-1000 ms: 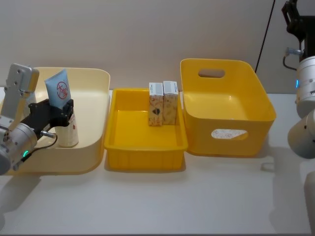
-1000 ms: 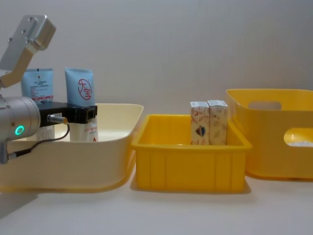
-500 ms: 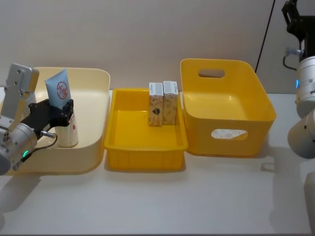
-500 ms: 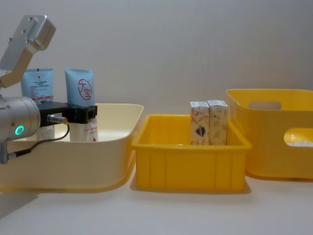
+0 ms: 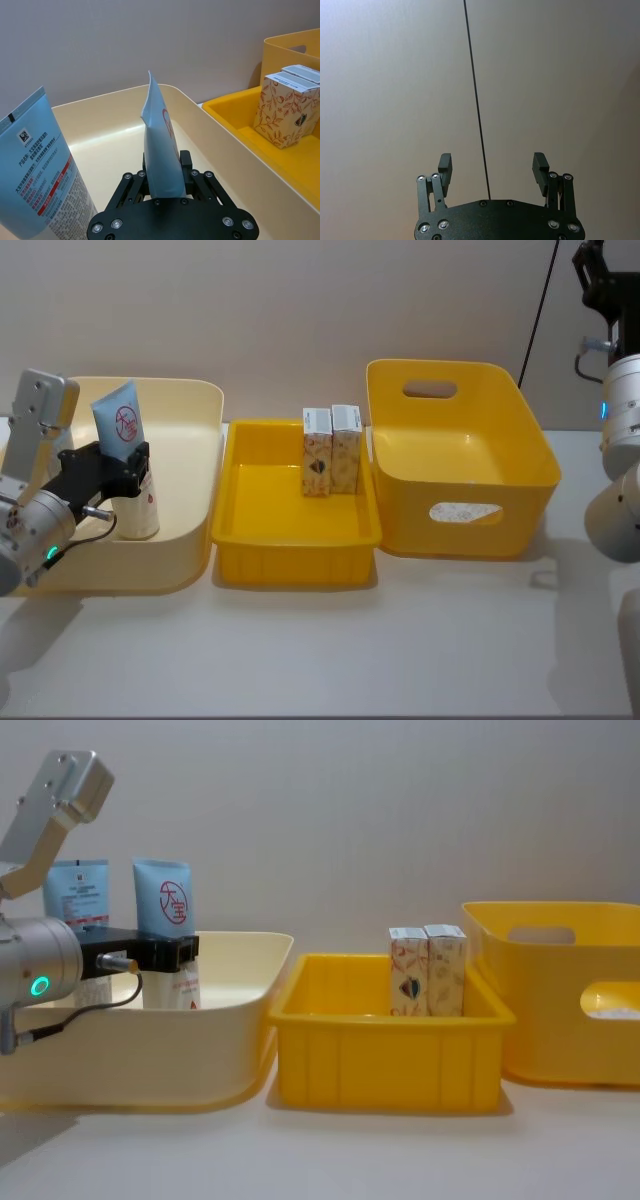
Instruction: Bimanual collaborative sorting of washing and personal care products
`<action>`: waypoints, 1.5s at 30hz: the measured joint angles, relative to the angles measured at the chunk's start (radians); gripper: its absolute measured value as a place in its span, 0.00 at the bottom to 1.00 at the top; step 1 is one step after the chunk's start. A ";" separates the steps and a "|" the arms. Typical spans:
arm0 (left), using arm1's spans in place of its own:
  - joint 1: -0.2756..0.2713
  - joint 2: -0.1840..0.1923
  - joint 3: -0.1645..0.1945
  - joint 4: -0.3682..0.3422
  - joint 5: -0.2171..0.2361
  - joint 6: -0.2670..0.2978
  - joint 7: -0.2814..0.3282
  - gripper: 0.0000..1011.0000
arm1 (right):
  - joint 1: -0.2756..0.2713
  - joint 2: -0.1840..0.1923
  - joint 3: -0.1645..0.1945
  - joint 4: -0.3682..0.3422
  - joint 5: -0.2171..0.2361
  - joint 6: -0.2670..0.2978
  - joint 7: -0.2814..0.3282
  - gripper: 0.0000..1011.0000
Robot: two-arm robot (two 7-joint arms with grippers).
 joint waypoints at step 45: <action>-0.066 0.008 -0.022 0.077 -0.011 -0.137 -0.111 0.31 | 0.000 0.000 0.000 0.000 0.000 0.000 0.000 0.99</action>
